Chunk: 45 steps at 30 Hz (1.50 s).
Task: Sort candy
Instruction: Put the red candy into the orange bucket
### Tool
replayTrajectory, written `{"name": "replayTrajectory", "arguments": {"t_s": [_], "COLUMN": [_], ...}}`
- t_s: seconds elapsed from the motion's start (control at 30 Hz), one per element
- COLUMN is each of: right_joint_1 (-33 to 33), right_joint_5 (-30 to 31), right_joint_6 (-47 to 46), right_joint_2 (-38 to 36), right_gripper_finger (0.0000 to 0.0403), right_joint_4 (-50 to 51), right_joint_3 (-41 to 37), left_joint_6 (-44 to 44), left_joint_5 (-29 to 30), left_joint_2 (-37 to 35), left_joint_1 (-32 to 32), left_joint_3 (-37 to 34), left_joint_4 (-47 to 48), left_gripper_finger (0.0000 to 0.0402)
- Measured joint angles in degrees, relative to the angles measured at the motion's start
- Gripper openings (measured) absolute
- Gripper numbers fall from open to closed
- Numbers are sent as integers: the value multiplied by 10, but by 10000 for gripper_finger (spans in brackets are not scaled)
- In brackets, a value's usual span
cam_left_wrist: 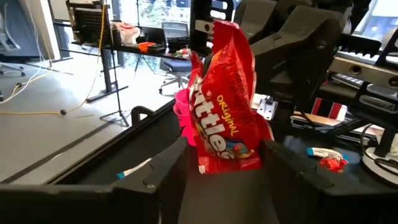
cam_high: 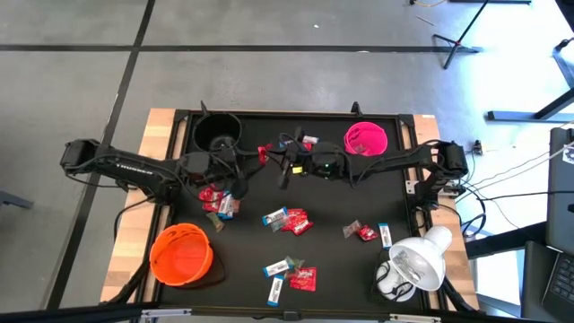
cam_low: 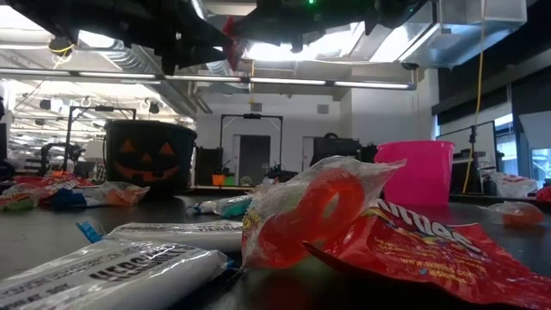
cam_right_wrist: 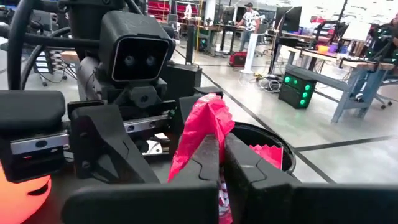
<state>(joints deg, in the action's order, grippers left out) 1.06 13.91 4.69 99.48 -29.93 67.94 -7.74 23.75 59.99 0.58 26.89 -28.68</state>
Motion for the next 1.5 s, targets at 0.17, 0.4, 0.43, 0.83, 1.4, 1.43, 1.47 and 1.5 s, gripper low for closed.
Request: {"name": "replayTrajectory", "arguments": {"t_s": [0.17, 0.4, 0.43, 0.83, 1.4, 1.43, 1.47, 1.5], "right_joint_1": [0, 0, 0, -25, -52, -52, -52, -52], "right_joint_5": [-12, -28, -32, -14, 38, 30, 24, 19], "right_joint_6": [-8, -14, -14, 15, 28, 28, 27, 27], "right_joint_2": [0, 0, 0, -36, -120, -120, -120, -120], "right_gripper_finger": [3, 3, 5, 161, 208, 206, 203, 200], "right_joint_4": [0, 1, 1, 44, 216, 216, 218, 221], "right_joint_3": [0, 0, 0, 0, 0, 0, 0, 0], "left_joint_6": [-11, -8, -8, 2, -301, -323, -346, -368], "left_joint_5": [23, 23, 22, 22, -115, -135, -159, -181], "left_joint_2": [0, 0, 0, -78, -85, -76, -66, -55], "left_joint_1": [0, 0, 0, 35, 245, 255, 263, 270], "left_joint_3": [0, 0, 0, 21, 356, 367, 377, 386], "left_joint_4": [12, 13, 13, 188, 945, 973, 999, 1022], "left_gripper_finger": [126, 16, 9, 0, 0, 0, 0, 0]}}
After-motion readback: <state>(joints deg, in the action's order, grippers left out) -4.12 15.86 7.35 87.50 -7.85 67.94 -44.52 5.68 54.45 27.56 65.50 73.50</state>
